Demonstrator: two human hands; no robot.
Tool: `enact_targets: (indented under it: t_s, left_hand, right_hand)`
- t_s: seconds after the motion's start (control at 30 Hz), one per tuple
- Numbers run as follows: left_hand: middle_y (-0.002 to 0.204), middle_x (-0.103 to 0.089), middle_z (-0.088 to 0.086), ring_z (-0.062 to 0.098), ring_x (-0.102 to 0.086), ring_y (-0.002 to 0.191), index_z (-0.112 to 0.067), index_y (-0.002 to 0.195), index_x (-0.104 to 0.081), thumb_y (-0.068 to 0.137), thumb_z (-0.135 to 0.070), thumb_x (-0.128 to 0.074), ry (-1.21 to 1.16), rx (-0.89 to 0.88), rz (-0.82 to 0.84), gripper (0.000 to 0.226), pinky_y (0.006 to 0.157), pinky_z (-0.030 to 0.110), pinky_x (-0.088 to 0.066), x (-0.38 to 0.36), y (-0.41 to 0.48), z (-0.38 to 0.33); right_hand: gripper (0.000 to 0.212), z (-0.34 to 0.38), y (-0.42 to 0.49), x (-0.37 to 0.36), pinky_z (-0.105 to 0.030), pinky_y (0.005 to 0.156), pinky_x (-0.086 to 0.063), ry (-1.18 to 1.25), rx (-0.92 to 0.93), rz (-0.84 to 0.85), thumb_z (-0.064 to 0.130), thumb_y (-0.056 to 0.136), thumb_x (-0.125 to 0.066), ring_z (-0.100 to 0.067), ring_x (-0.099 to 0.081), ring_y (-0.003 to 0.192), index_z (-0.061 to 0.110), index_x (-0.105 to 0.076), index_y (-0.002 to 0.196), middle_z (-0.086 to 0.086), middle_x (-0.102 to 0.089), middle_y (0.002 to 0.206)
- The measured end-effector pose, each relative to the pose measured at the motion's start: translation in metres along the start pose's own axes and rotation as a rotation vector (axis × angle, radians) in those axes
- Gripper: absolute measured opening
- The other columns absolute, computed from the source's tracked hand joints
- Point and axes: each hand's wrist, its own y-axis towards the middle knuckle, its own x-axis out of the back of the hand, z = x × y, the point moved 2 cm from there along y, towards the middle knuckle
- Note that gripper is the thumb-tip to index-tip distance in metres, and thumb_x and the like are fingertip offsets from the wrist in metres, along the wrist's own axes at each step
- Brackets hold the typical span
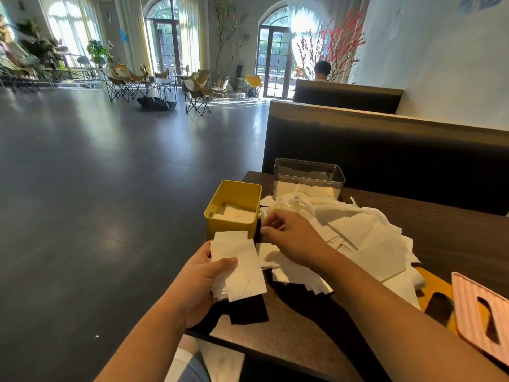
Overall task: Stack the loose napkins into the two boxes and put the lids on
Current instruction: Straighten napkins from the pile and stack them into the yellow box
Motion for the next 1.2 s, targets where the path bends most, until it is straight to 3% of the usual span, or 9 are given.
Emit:
enact_targets:
  t_s: [0.07, 0.2, 0.3, 0.47, 0.67, 0.83, 0.97, 1.07, 1.2]
  left_hand:
    - [0.097, -0.080, -0.007, 0.008, -0.078, 0.078, -0.023, 0.134, -0.057, 0.103, -0.002, -0.059, 0.005, 0.002, -0.018, 0.037, 0.051, 0.021, -0.058, 0.003, 0.001, 0.000]
    - [0.092, -0.081, -0.006, 0.010, -0.078, 0.076, -0.021, 0.131, -0.058, 0.104, 0.000, -0.055, -0.019, -0.017, -0.032, 0.034, 0.051, 0.023, -0.059, 0.006, 0.002, -0.003]
    - [0.096, -0.081, -0.002, 0.013, -0.078, 0.078, -0.019, 0.134, -0.058, 0.104, 0.000, -0.056, -0.037, -0.024, -0.041, 0.036, 0.052, 0.025, -0.059, 0.006, 0.001, -0.005]
    - [0.090, -0.081, -0.006, 0.009, -0.077, 0.073, -0.020, 0.132, -0.058, 0.104, 0.000, -0.056, -0.041, -0.014, -0.037, 0.034, 0.048, 0.023, -0.058, 0.009, 0.002, -0.006]
    - [0.104, -0.080, -0.001, 0.016, -0.079, 0.086, -0.022, 0.135, -0.059, 0.104, -0.002, -0.058, -0.051, -0.013, -0.039, 0.037, 0.057, 0.027, -0.061, 0.014, 0.005, -0.004]
    - [0.107, -0.080, -0.001, 0.018, -0.079, 0.091, -0.024, 0.134, -0.059, 0.103, -0.002, -0.059, -0.054, -0.038, -0.047, 0.038, 0.060, 0.029, -0.062, 0.014, 0.006, -0.003]
    - [0.116, -0.078, 0.002, 0.024, -0.076, 0.103, -0.025, 0.134, -0.059, 0.102, -0.004, -0.061, -0.051, -0.057, -0.063, 0.038, 0.069, 0.033, -0.062, 0.011, 0.008, -0.002]
    - [0.121, -0.076, 0.001, 0.025, -0.072, 0.111, -0.027, 0.133, -0.059, 0.103, -0.006, -0.061, -0.027, -0.079, -0.057, 0.037, 0.075, 0.036, -0.061, 0.004, 0.007, -0.003]
    - [0.123, -0.076, 0.000, 0.028, -0.071, 0.116, -0.027, 0.133, -0.059, 0.103, -0.005, -0.061, -0.011, -0.128, -0.051, 0.038, 0.095, 0.048, -0.059, -0.005, 0.005, -0.003]
  right_hand:
    - [0.012, -0.010, 0.002, 0.003, -0.026, 0.080, -0.054, -0.187, 0.018, 0.021, 0.029, 0.101, -0.063, -0.007, -0.062, 0.094, 0.026, -0.068, 0.111, 0.007, -0.066, 0.105]
    - [0.048, -0.018, -0.002, -0.003, -0.041, 0.097, -0.052, -0.697, 0.106, 0.285, 0.050, 0.090, -0.067, -0.017, -0.057, 0.113, 0.028, -0.062, 0.133, 0.003, -0.057, 0.128]
    - [0.062, -0.017, -0.005, -0.013, -0.044, 0.099, -0.047, -0.873, 0.145, 0.322, 0.059, 0.086, -0.068, -0.022, -0.054, 0.118, 0.026, -0.056, 0.137, 0.001, -0.055, 0.130]
    - [0.056, -0.014, -0.002, -0.016, -0.043, 0.094, -0.050, -0.966, 0.199, 0.308, 0.044, 0.089, -0.075, -0.025, -0.058, 0.118, 0.022, -0.056, 0.136, -0.002, -0.056, 0.130]
    - [0.026, -0.017, -0.004, -0.028, -0.036, 0.078, -0.047, -0.965, 0.322, 0.083, 0.040, 0.098, -0.061, -0.026, -0.065, 0.102, 0.021, -0.064, 0.115, -0.002, -0.064, 0.115]
    - [0.018, -0.021, -0.008, -0.018, -0.034, 0.074, -0.047, -0.684, 0.250, -0.112, 0.035, 0.100, -0.058, -0.021, -0.060, 0.090, 0.022, -0.068, 0.108, 0.001, -0.064, 0.101]
    - [0.014, -0.014, -0.016, 0.008, -0.024, 0.064, -0.044, -0.046, 0.072, -0.236, 0.033, 0.102, -0.063, -0.011, -0.060, 0.079, 0.024, -0.072, 0.097, 0.005, -0.068, 0.087]
    - [0.009, 0.000, -0.025, 0.024, -0.021, 0.072, -0.054, 0.342, -0.031, -0.182, 0.033, 0.102, -0.064, -0.015, -0.068, 0.095, 0.029, -0.072, 0.101, 0.004, -0.071, 0.100]
    - [0.013, 0.015, -0.039, 0.036, -0.033, 0.084, -0.062, 0.658, -0.115, 0.031, 0.029, 0.100, -0.065, -0.020, -0.071, 0.101, 0.024, -0.077, 0.102, 0.006, -0.075, 0.100]
